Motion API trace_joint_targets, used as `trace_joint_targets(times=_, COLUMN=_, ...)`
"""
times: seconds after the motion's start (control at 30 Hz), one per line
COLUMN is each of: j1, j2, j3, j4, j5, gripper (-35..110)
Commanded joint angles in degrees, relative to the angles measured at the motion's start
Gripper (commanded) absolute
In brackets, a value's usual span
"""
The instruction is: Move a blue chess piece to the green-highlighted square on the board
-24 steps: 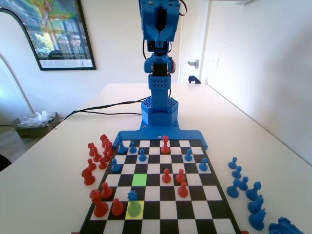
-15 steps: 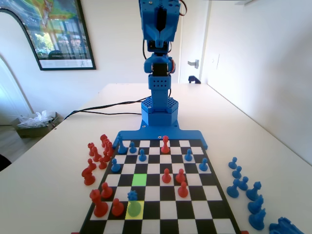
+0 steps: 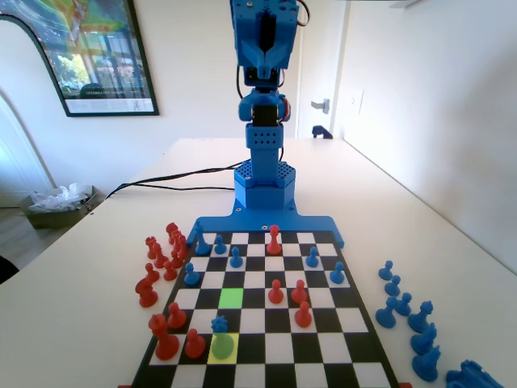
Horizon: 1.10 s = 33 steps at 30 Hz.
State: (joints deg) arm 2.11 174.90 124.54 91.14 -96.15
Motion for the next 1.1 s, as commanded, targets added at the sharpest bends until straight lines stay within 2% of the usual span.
trace_joint_targets(times=0.0, j1=0.1, j2=0.2, j3=0.4, j4=-0.8, j5=-0.6, gripper=2)
trace_joint_targets(times=0.63, j1=-0.3, j2=-1.0, j3=0.4, j4=-0.5, j5=-0.8, gripper=1)
trace_joint_targets(times=0.73, j1=-1.0, j2=-3.5, j3=-0.4, j4=-0.3, j5=-3.8, gripper=1)
trace_joint_targets(times=0.9, j1=-1.1, j2=-11.7, j3=-4.8, j4=-5.9, j5=3.7, gripper=1)
trace_joint_targets(times=1.07, j1=-0.2, j2=-25.4, j3=-12.6, j4=-11.1, j5=5.6, gripper=1)
